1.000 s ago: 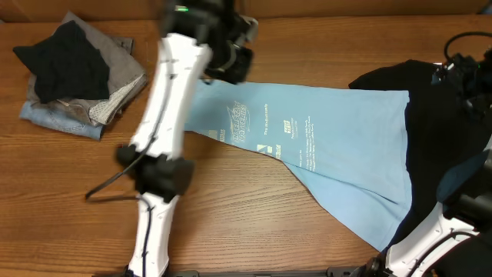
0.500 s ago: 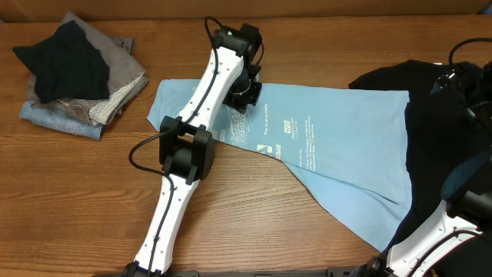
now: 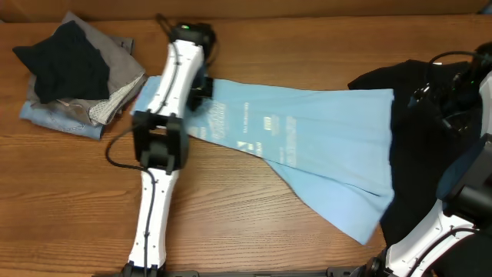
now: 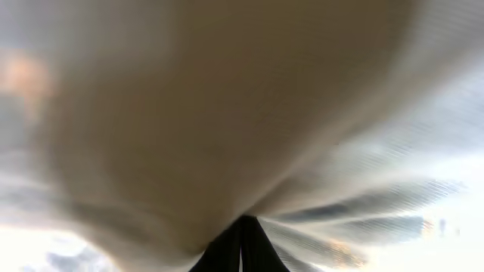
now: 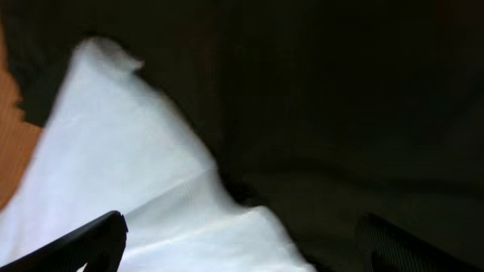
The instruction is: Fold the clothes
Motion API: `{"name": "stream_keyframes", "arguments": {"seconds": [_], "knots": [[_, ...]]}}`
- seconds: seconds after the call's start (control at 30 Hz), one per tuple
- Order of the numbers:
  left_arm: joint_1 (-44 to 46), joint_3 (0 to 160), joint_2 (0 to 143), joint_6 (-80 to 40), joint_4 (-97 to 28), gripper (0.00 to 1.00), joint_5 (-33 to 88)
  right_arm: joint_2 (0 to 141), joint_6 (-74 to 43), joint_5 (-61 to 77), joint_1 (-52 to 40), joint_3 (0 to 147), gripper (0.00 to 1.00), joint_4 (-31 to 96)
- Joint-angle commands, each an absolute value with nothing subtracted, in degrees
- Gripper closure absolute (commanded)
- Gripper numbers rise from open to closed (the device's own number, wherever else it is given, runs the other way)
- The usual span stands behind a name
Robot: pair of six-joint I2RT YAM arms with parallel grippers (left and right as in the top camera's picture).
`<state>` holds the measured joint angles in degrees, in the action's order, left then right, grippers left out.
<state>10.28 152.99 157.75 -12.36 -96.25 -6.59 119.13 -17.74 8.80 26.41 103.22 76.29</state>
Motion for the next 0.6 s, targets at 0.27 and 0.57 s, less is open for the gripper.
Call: {"name": "stream_keyframes", "arguments": {"seconds": [0.27,0.57], "knots": [[-1.9,153.2,156.8,-13.9,-96.8,0.96,-7.4,118.7,-10.9,15.7,24.6,92.7,0.23,72.1],[-3.8,153.2,148.0,-8.5,-94.4,0.96,5.1,118.7,-10.6,12.9,19.0,80.6,0.43,60.6]]}}
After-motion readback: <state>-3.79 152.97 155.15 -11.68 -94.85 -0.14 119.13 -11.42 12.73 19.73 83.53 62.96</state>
